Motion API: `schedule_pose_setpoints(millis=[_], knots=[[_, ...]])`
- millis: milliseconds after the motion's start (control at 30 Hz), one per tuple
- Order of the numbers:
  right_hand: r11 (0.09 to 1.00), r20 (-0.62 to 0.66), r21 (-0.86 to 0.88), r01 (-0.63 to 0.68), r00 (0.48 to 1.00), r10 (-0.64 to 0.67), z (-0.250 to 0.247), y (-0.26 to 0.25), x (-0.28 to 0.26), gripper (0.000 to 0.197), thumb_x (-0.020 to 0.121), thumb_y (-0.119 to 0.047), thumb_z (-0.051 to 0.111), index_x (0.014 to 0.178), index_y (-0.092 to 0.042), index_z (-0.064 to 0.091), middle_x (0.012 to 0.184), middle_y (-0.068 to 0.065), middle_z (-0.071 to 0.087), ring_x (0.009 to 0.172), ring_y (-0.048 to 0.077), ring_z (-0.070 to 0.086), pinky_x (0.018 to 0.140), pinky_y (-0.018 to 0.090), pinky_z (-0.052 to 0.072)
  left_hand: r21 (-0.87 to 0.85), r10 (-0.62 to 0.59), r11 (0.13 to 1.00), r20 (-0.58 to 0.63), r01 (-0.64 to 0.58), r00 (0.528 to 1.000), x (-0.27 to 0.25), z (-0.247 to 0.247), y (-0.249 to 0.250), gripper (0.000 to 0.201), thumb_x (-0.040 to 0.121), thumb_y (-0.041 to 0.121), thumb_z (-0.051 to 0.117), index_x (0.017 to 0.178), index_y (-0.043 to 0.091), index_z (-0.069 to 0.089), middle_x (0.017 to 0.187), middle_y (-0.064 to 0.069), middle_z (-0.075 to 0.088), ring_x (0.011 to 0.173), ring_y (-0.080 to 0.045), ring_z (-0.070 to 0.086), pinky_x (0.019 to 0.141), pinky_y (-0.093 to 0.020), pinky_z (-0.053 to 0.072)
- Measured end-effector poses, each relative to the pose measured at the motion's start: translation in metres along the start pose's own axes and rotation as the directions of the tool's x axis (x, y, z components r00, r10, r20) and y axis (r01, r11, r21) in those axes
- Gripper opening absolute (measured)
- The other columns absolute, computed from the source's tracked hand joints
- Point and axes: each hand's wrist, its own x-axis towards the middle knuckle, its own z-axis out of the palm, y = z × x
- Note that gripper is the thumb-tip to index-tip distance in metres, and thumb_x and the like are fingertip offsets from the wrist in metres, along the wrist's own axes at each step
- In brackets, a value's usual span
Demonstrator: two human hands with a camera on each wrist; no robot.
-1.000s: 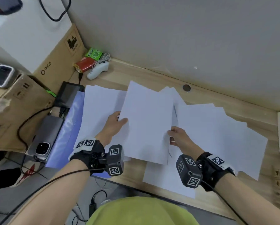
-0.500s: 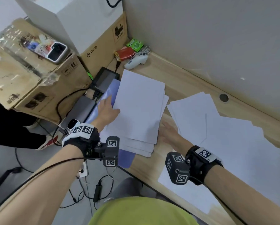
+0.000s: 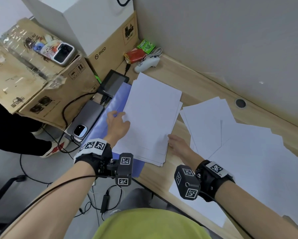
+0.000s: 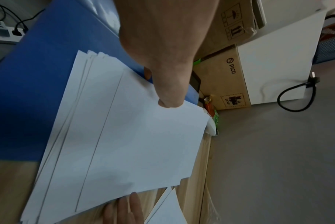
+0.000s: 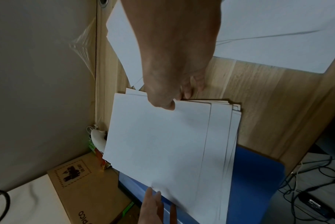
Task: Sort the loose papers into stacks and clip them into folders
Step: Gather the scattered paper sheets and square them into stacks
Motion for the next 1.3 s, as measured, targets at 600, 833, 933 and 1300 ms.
schedule_pose_setpoints(millis=[600, 833, 933, 1300], knots=[[0.83, -0.454, 0.552, 0.079, 0.863, 0.22, -0.197, 0.151, -0.108, 0.02, 0.097, -0.01, 0.048, 0.107, -0.019, 0.061, 0.115, 0.005, 0.056, 0.093, 0.018, 0.052, 0.083, 0.036, 0.042, 0.156, 0.282, 0.896, 0.523, -0.415, 0.804, -0.027, 0.179, 0.146, 0.058, 0.091, 0.03, 0.053, 0.146, 0.025, 0.037, 0.161, -0.01, 0.008, 0.148, -0.028, 0.011, 0.117, -0.049, 0.022], [0.83, -0.619, 0.553, 0.07, 0.701, 0.354, -0.226, 0.219, -0.144, 0.038, 0.097, -0.004, 0.038, 0.13, -0.02, 0.048, 0.118, 0.003, 0.043, 0.077, 0.007, 0.044, 0.067, 0.02, 0.036, 0.463, 0.136, 0.688, 0.675, -0.559, 0.726, -0.05, 0.236, 0.16, 0.065, 0.089, 0.043, 0.041, 0.149, 0.024, 0.025, 0.157, -0.017, -0.003, 0.143, -0.04, -0.001, 0.115, -0.046, 0.018], [0.835, -0.669, 0.547, 0.066, 0.634, 0.388, -0.245, 0.234, -0.156, 0.041, 0.097, -0.005, 0.04, 0.136, -0.015, 0.047, 0.133, 0.007, 0.045, 0.1, 0.014, 0.051, 0.079, 0.023, 0.038, 0.423, 0.167, 0.614, 0.756, -0.667, 0.633, -0.052, 0.246, 0.152, 0.082, 0.073, 0.057, 0.031, 0.151, 0.032, 0.025, 0.16, -0.012, -0.007, 0.144, -0.037, -0.007, 0.117, -0.044, 0.01], [0.912, -0.528, 0.409, -0.007, 0.814, 0.243, -0.262, 0.163, -0.112, 0.053, 0.098, -0.018, 0.046, 0.148, -0.026, 0.031, 0.155, 0.0, 0.026, 0.138, 0.023, 0.032, 0.096, 0.032, 0.032, 0.172, 0.247, 0.746, 0.826, -0.644, 0.506, -0.057, 0.235, 0.147, 0.037, 0.099, 0.011, 0.045, 0.13, 0.026, 0.058, 0.162, 0.001, 0.004, 0.149, -0.021, -0.009, 0.12, -0.04, 0.003]])
